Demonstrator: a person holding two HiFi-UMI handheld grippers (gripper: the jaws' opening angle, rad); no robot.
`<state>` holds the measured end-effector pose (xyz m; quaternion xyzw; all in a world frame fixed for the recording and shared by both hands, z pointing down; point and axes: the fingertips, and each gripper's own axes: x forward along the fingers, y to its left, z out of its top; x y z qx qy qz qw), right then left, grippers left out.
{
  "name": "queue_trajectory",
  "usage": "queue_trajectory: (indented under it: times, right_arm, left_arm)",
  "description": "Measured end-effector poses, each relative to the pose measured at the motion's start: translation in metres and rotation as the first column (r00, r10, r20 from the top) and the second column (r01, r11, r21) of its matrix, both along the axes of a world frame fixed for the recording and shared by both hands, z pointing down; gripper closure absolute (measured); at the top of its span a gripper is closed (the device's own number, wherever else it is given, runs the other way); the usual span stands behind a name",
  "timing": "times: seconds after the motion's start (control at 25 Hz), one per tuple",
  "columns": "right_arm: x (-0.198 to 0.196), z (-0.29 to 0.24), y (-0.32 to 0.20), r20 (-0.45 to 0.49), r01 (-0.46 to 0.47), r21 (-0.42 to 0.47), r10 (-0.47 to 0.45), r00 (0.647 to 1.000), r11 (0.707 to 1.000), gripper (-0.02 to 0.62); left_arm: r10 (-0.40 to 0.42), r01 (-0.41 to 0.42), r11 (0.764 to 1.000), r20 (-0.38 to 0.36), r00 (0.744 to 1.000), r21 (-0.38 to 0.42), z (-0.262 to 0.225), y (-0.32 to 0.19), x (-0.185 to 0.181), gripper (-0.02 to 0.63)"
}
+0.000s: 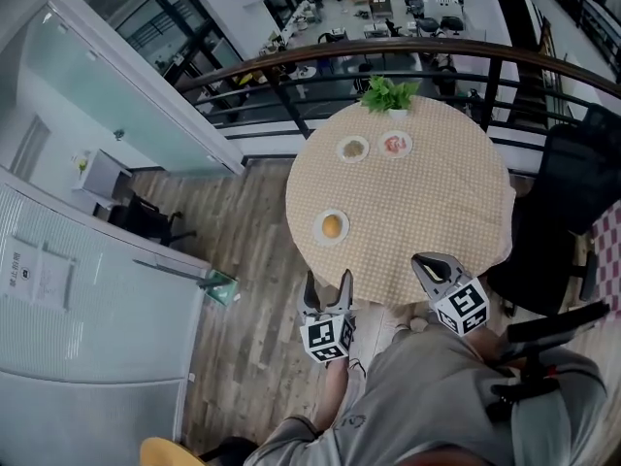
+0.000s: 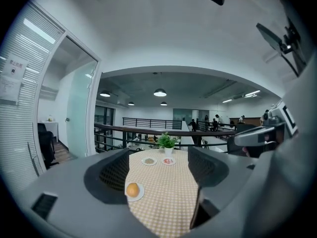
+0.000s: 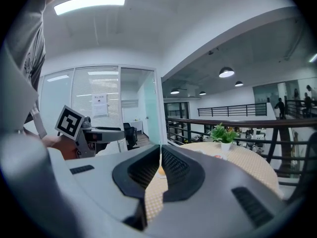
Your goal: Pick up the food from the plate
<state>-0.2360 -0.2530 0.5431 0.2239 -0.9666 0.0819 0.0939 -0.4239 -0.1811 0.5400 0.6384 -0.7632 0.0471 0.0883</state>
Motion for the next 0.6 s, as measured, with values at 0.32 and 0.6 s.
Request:
queue_trajectory:
  times: [0.32, 0.6]
  right_arm:
    - [0.025, 0.009, -0.004, -0.04, -0.081, -0.006, 0.081, 0.996, 0.997, 0.572]
    - [0.04, 0.01, -0.01, -0.065, -0.126, -0.004, 0.125, 0.99, 0.992, 0.572]
  left_arm:
    - [-0.008, 0.01, 0.998, 0.029, 1.0, -0.07, 0.037, -0.021, -0.028, 0.235]
    - [0.027, -0.011, 0.981, 0.082, 0.996, -0.193, 0.087, -0.067, -0.05, 0.235]
